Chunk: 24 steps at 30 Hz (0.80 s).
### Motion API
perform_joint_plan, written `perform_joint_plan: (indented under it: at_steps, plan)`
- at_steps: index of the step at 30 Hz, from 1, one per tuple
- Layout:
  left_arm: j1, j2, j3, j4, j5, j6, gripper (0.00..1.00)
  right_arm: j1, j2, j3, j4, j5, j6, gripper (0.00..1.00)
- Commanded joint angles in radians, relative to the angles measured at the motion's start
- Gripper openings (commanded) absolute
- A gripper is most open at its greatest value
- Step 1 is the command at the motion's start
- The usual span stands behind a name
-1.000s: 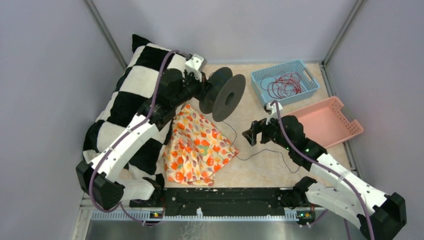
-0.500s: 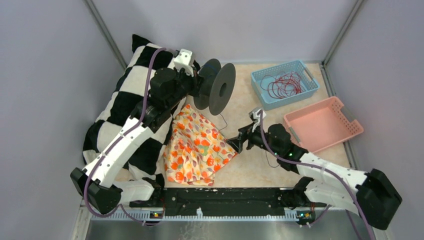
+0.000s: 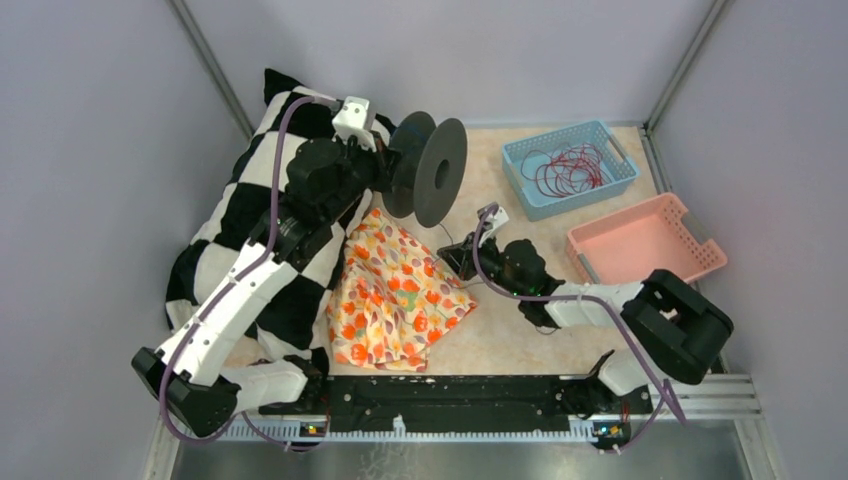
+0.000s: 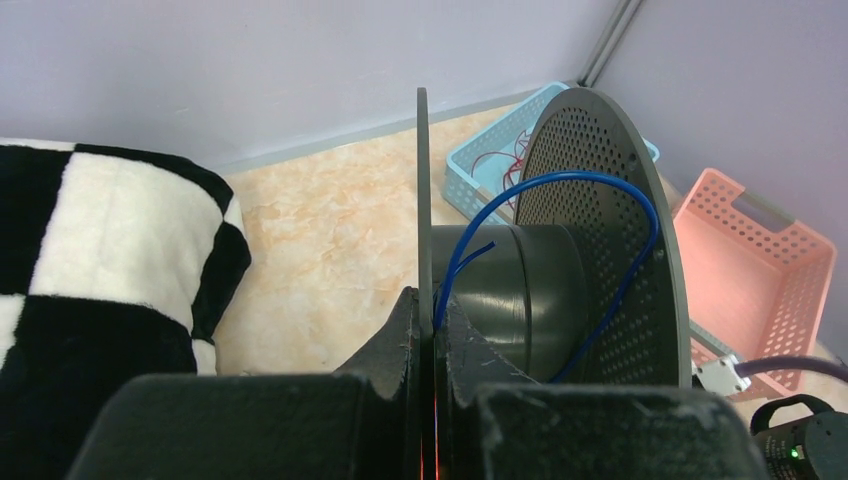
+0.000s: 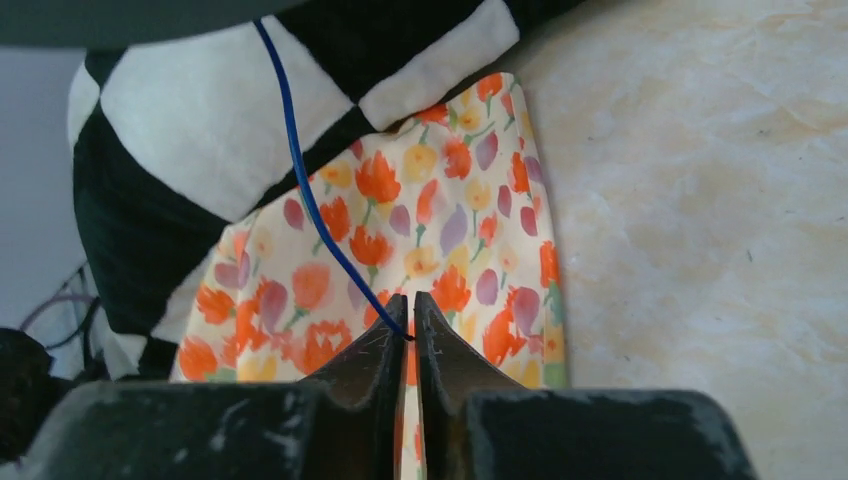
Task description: Wrap the cables
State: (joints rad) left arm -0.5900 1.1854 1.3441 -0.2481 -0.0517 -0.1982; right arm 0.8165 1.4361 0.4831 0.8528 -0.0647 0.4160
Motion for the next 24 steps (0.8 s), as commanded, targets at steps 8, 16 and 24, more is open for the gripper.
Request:
perform_joint_plan:
  at_steps: [8, 16, 24]
  plan:
    - [0.000, -0.084, 0.037, 0.127, -0.103, 0.037, 0.00, 0.011, -0.116, 0.056, -0.123, 0.093, 0.109, 0.00]
    - [-0.001, -0.122, -0.032, 0.165, -0.149, 0.124, 0.00, 0.012, -0.435, 0.157, -0.634, 0.072, 0.036, 0.00]
    - [-0.001, -0.129, -0.097, 0.209, -0.195, 0.158, 0.00, 0.012, -0.538, 0.339, -0.850, -0.145, -0.058, 0.00]
